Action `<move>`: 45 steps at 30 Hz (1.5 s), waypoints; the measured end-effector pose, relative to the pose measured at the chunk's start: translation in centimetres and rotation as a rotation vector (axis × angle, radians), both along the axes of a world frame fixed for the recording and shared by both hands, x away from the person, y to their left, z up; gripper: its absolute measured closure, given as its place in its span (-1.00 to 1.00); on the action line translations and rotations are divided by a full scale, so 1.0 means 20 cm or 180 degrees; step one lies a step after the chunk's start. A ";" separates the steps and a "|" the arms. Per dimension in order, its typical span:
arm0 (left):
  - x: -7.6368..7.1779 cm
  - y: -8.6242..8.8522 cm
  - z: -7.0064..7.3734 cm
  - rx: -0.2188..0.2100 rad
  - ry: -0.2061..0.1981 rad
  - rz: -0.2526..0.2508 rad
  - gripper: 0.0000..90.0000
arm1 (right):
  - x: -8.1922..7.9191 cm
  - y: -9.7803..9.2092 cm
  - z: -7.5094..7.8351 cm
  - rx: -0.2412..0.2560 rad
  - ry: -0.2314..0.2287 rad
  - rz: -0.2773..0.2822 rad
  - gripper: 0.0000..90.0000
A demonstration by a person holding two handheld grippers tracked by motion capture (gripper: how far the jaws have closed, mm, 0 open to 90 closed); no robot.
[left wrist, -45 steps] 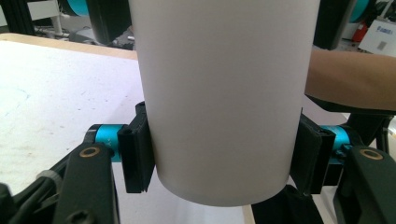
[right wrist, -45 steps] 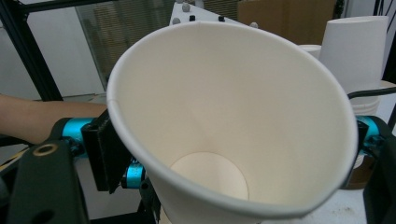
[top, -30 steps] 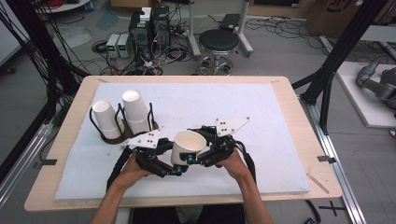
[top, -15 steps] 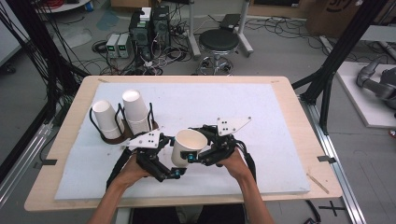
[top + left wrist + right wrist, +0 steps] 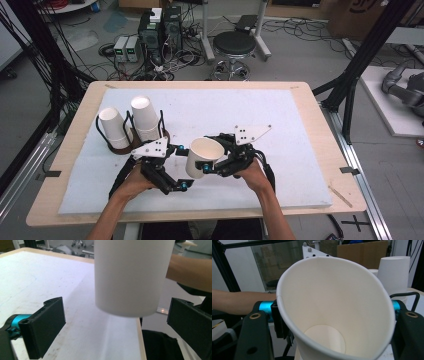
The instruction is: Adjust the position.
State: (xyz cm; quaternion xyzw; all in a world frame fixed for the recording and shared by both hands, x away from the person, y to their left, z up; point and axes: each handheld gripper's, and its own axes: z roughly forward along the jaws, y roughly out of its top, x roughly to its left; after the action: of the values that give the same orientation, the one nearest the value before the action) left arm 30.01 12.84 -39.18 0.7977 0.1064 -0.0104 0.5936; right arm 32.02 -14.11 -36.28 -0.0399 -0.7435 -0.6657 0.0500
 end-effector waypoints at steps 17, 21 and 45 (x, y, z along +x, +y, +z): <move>-0.02 0.29 -0.06 0.0473 0.0092 0.0485 -0.96 | 0.00 -0.07 0.00 -0.0142 -0.0090 -0.0271 -0.26; -0.03 0.37 -0.12 0.0535 0.0138 0.0699 -0.96 | 0.00 -0.08 -0.01 -0.0205 -0.0116 -0.0368 -0.26; -0.06 0.55 -0.27 0.0416 0.0011 0.1614 -0.96 | 0.02 -0.18 -0.10 -0.0269 -0.0052 -0.0864 -0.26</move>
State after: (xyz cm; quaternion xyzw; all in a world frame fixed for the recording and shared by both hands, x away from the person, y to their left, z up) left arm 28.88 23.88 -44.48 0.7822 0.3043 0.1443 0.5242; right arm 32.43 -17.65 -38.25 -0.1367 -0.7591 -0.6347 -0.0483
